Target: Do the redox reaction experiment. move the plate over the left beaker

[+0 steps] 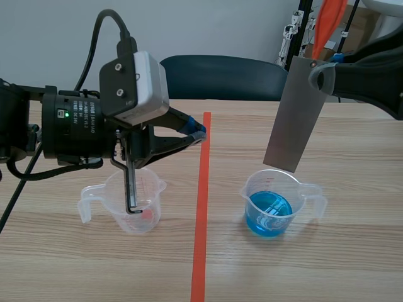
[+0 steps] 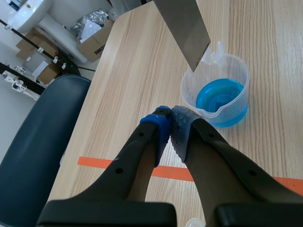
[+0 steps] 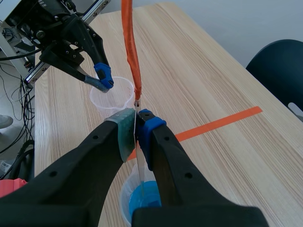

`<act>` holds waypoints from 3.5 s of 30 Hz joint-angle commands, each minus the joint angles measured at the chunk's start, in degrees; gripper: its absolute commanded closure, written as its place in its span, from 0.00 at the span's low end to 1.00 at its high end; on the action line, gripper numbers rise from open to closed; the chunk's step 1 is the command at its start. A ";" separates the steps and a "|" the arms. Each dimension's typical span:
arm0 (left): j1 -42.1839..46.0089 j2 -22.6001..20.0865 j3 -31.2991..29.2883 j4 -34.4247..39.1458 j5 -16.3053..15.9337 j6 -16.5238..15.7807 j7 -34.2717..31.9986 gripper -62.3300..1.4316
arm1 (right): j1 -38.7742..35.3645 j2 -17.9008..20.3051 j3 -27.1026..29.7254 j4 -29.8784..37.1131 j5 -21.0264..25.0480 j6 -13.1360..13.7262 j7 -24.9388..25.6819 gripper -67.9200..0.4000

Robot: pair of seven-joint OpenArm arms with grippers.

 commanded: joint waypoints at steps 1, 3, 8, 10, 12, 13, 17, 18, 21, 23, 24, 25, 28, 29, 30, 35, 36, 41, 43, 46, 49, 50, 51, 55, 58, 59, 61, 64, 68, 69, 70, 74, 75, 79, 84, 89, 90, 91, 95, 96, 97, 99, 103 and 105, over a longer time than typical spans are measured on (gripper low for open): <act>-0.44 0.31 -0.15 0.37 -0.79 0.33 -0.74 0.93 | 0.52 0.61 0.59 0.68 1.05 0.70 1.01 0.99; -0.44 0.31 -0.15 0.37 -0.79 0.33 -0.74 0.93 | 0.52 0.61 0.59 0.68 1.05 0.70 1.01 0.99; -0.44 0.31 -0.15 0.37 -0.79 0.33 -0.74 0.93 | 0.52 0.61 0.59 0.68 1.05 0.70 1.01 0.99; -0.44 0.31 -0.15 0.37 -0.79 0.33 -0.74 0.93 | 0.52 0.61 0.59 0.68 1.05 0.70 1.01 0.99; -0.44 0.31 -0.15 0.37 -0.79 0.33 -0.74 0.93 | 0.52 0.61 0.59 0.68 1.05 0.70 1.01 0.99; -0.44 0.31 -0.15 0.37 -0.79 0.33 -0.74 0.93 | 0.52 0.61 0.59 0.68 1.05 0.70 1.01 0.99; -0.44 0.31 -0.15 0.37 -0.79 0.33 -0.74 0.93 | 0.52 0.61 0.59 0.68 1.05 0.70 1.01 0.99; -0.44 0.31 -0.15 0.37 -0.79 0.33 -0.74 0.93 | 0.52 0.61 0.59 0.68 1.05 0.70 1.01 0.99; -0.44 0.31 -0.15 0.37 -0.79 0.33 -0.74 0.93 | 0.52 0.61 0.59 0.68 1.05 0.70 1.01 0.99; -0.44 0.31 -0.15 0.37 -0.79 0.33 -0.74 0.93 | 0.52 0.61 0.59 0.68 1.05 0.70 1.01 0.99; -0.44 0.31 -0.15 0.37 -0.79 0.33 -0.74 0.93 | 0.52 0.61 0.59 0.68 1.05 0.70 1.01 0.99; -0.44 0.31 -0.15 0.37 -0.79 0.33 -0.74 0.93 | 0.52 0.61 0.59 0.68 1.05 0.70 1.01 0.99; -0.44 0.31 -0.15 0.37 -0.79 0.33 -0.74 0.93 | 0.52 0.61 0.59 0.68 1.05 0.70 1.01 0.99; -0.44 0.31 -0.15 0.37 -0.79 0.33 -0.74 0.93 | 0.52 0.61 0.59 0.68 1.05 0.70 1.01 0.99; -0.44 0.31 -0.15 0.37 -0.79 0.33 -0.74 0.93 | 0.52 0.61 0.59 0.68 1.03 0.70 1.01 0.99; -0.44 0.31 -0.15 0.37 -0.79 0.33 -0.74 0.93 | 0.52 0.59 0.59 0.68 1.05 0.70 1.03 0.99; -0.44 0.31 -0.15 0.37 -0.79 0.33 -0.74 0.93 | 0.52 0.59 0.59 0.68 1.05 0.70 1.03 0.99; -0.44 0.31 -0.15 0.37 -0.79 0.33 -0.74 0.93 | 0.52 0.59 0.59 0.68 1.05 0.70 1.05 0.99; -0.42 0.28 -0.15 0.37 -0.79 0.33 -0.72 0.93 | 0.52 0.59 0.59 0.68 1.05 0.70 1.09 0.99; -0.26 0.28 -0.15 0.37 -0.79 0.33 -0.72 0.93 | 0.55 0.59 0.59 0.68 1.05 0.70 1.31 0.99; -0.11 0.28 -0.15 0.37 -0.79 0.33 -0.72 0.93 | 0.55 0.59 0.59 0.68 1.05 0.70 1.49 0.99; -0.11 0.28 -0.15 0.37 -0.79 0.33 -0.70 0.93 | 0.55 0.59 0.59 0.68 1.05 0.70 1.49 0.99; -0.11 0.26 -0.15 0.37 -0.79 0.33 -0.70 0.93 | 0.55 0.59 0.59 0.68 1.05 0.70 1.49 0.99; 0.09 0.00 -0.22 0.37 -0.79 0.33 -0.35 0.93 | 0.55 0.50 0.59 0.70 1.05 0.70 1.49 0.99; 1.07 -0.22 -0.44 0.37 -0.76 0.33 -0.31 0.93 | 0.55 -0.66 0.59 0.68 -0.02 0.70 1.33 0.99; 1.62 -0.24 -0.70 0.37 -0.76 0.33 -0.33 0.93 | 0.55 -1.33 0.59 0.68 -0.81 0.70 1.07 0.99; 2.38 -0.20 -1.22 0.37 -0.79 0.33 -0.35 0.93 | 0.55 -2.84 0.59 0.68 -1.97 0.70 -0.09 0.99; 3.34 -0.22 -2.23 0.39 -0.79 0.33 -0.35 0.93 | 0.55 -4.72 0.59 0.68 -3.08 0.70 -1.49 0.99; 4.66 -0.61 -3.74 0.39 -0.81 0.31 -0.46 0.93 | 0.90 -5.77 0.61 0.70 -3.50 0.70 -1.51 0.99; 4.98 -1.01 -3.98 0.39 -0.81 0.33 -0.63 0.93 | 1.09 -6.05 0.61 0.70 -3.54 0.70 -1.53 0.99; 5.42 -1.36 -4.33 0.39 -0.81 0.33 -0.81 0.93 | 1.40 -6.29 0.61 0.70 -3.80 0.70 -1.53 0.99; 7.56 -3.13 -6.19 0.39 -0.81 0.33 -2.21 0.93 | 3.41 -7.37 0.61 0.72 -5.07 0.70 -1.79 0.99; 8.26 -3.54 -6.86 0.39 -0.81 0.35 -2.60 0.93 | 3.93 -7.58 0.59 0.72 -5.07 0.70 -2.01 0.99; 11.02 -4.68 -10.19 0.39 -0.81 0.33 -4.94 0.93 | 6.21 -8.33 0.59 0.74 -5.20 0.70 -2.73 0.99; 15.80 -5.66 -14.69 0.39 -0.81 0.28 -7.39 0.93 | 8.74 -11.80 0.59 0.74 -5.20 0.70 -8.02 0.99; 21.53 -7.04 -19.19 0.39 -0.81 0.31 -11.23 0.93 | 10.62 -16.35 0.55 0.72 -5.20 0.70 -14.95 0.99; 22.80 -7.21 -20.20 0.39 -0.81 0.31 -11.93 0.93 | 10.91 -17.11 0.55 0.72 -5.20 0.70 -15.65 0.99; 24.13 -7.41 -21.14 0.39 -0.81 0.33 -12.90 0.93 | 11.21 -17.88 0.55 0.72 -5.18 0.70 -16.41 0.99; 28.83 -7.67 -24.68 0.39 -0.79 0.35 -15.56 0.93 | 12.15 -20.65 0.55 0.72 -4.94 0.70 -18.91 0.99; 29.97 -7.67 -25.46 0.39 -0.79 0.35 -15.96 0.93 | 12.41 -21.40 0.55 0.72 -4.74 0.70 -19.82 0.99; 31.17 -7.67 -26.23 0.39 -0.79 0.35 -16.31 0.93 | 12.61 -22.25 0.55 0.72 -3.87 0.70 -21.33 0.99; 33.70 -7.67 -27.50 0.39 -0.79 0.35 -17.53 0.93 | 13.07 -24.00 0.55 0.72 -2.32 0.61 -24.57 0.99; 39.06 -7.65 -29.00 0.33 -0.76 1.07 -20.00 0.93 | 13.44 -27.98 0.55 0.72 -1.90 -0.26 -29.29 0.99; 41.46 -7.65 -29.16 -0.42 -0.72 3.30 -21.51 0.93 | 13.44 -29.77 0.55 0.72 -1.95 -1.79 -31.17 0.99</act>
